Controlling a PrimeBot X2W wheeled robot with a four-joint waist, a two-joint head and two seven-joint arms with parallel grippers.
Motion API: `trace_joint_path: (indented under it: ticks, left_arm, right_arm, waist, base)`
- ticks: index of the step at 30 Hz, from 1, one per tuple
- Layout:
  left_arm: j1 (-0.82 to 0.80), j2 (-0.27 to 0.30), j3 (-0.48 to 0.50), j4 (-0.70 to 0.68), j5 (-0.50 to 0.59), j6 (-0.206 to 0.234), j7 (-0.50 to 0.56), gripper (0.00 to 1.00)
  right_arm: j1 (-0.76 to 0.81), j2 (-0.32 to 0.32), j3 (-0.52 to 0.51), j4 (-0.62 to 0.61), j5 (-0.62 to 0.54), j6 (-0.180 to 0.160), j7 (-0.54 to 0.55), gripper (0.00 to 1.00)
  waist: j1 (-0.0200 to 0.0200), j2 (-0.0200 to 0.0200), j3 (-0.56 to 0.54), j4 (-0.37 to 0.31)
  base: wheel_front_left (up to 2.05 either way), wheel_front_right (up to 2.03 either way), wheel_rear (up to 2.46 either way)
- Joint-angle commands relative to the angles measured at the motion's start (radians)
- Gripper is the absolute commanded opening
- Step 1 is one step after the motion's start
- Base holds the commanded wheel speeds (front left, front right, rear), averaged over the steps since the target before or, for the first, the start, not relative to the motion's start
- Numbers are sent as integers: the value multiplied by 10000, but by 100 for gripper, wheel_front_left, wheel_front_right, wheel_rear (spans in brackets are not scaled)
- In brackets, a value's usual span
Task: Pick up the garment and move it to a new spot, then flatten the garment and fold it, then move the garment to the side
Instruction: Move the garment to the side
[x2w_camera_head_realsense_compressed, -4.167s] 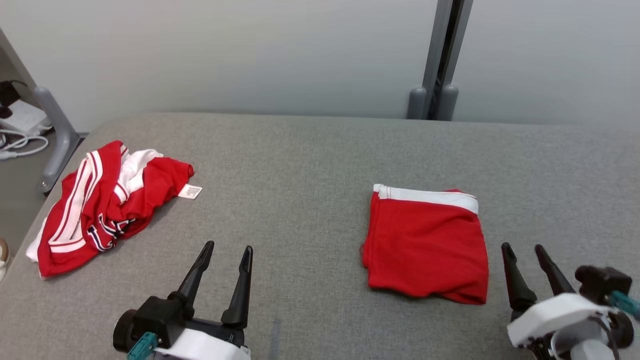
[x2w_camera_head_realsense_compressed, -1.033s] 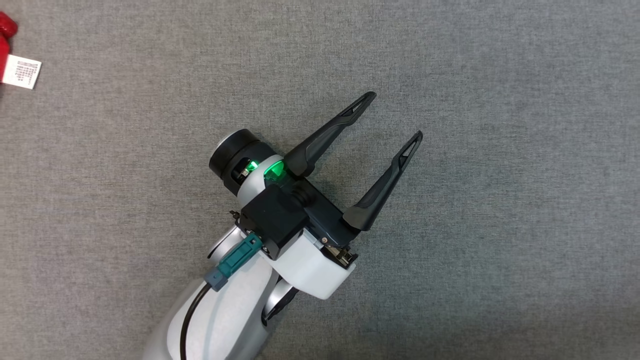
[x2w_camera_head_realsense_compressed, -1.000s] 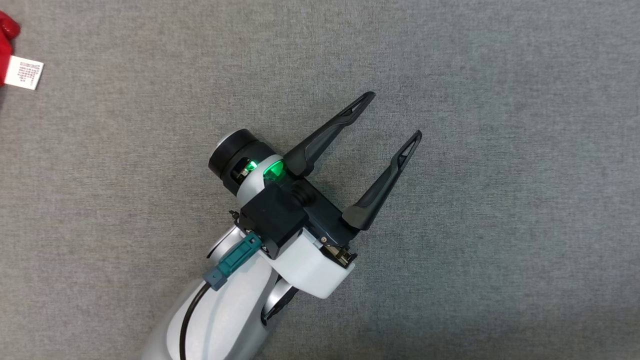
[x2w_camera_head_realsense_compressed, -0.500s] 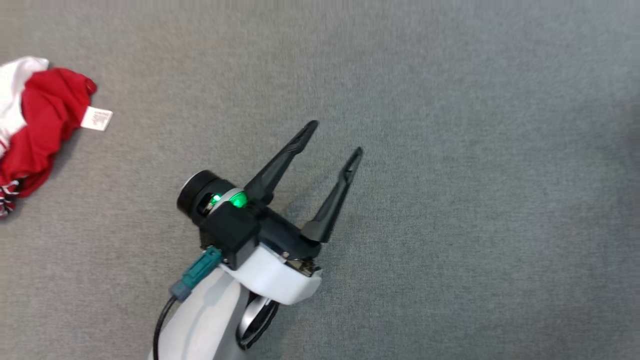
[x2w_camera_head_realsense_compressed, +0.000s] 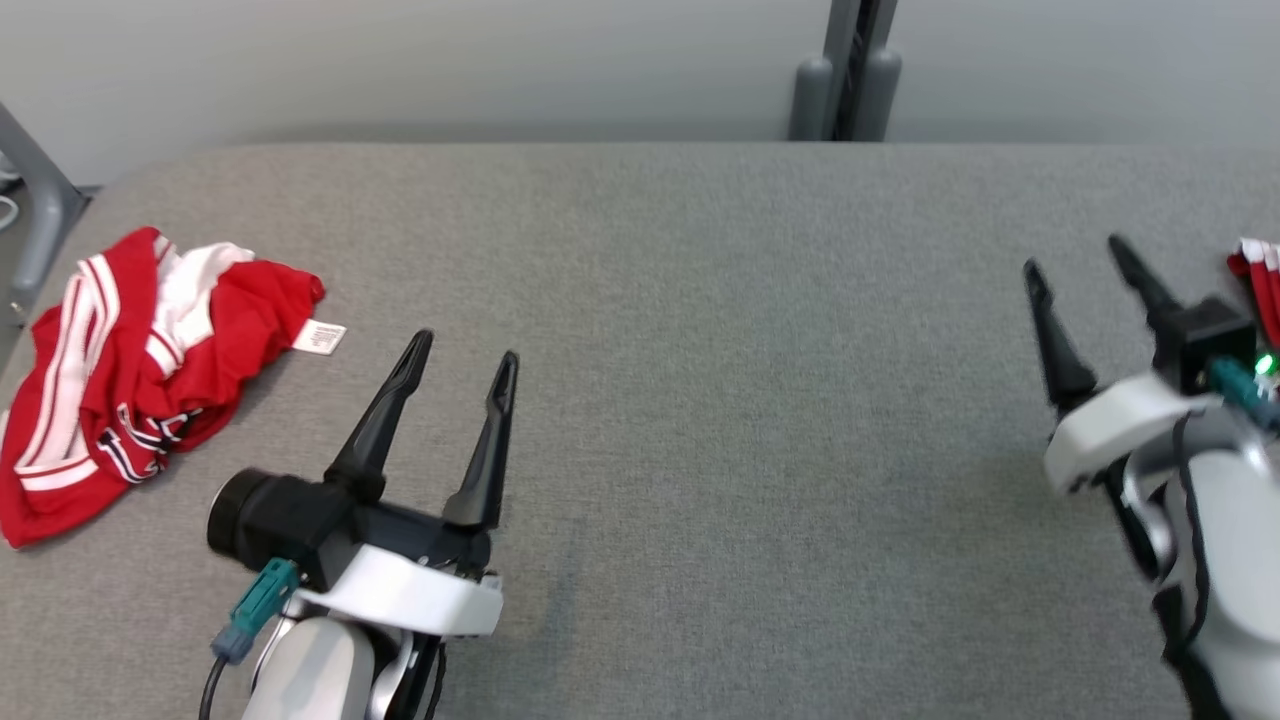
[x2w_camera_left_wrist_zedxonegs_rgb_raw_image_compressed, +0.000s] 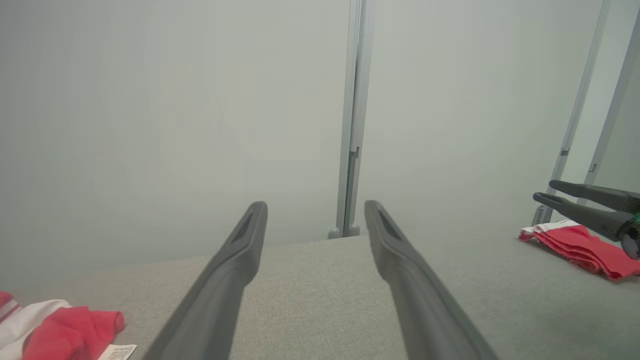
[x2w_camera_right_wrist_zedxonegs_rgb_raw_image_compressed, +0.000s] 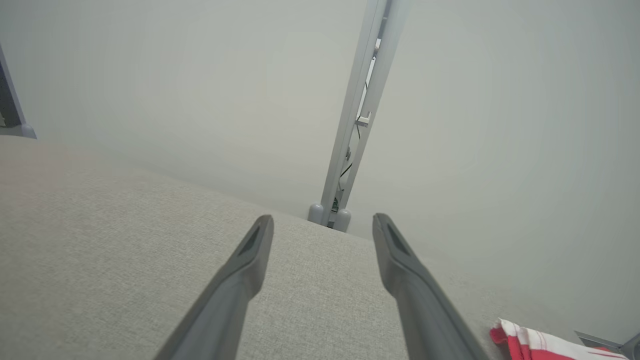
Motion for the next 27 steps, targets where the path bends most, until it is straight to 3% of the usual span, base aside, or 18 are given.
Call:
trace_joint_path:
  ticks: [1, 6, 14, 27]
  left_arm:
    - [285, 32, 238, 104, 69, 43, -14, 100]
    - [889, 32, 610, 298, 0, 214, -14, 100]
    - [1676, 32, 758, 406, 30, 352, -14, 100]
    - [1900, 31, 793, 450, -179, 489, -14, 100]
  right_arm:
    - [712, 186, -37, -621, 340, -3, -41, 100]
    - [2324, 892, -276, -2057, 918, -3, -43, 100]
    - [4152, 1549, -379, -3119, 1176, -3, -45, 100]
    - [4942, 1868, -985, -3433, 993, -3, -46, 100]
  waist:
    - [0, 0, -451, 244]
    - [0, 0, -930, 399]
    - [0, 0, -1376, 504]
    - [0, 0, -1521, 574]
  base:
    - [0, 0, 0]
    - [0, 0, 0]
    - [0, 0, 0]
    - [0, 0, 0]
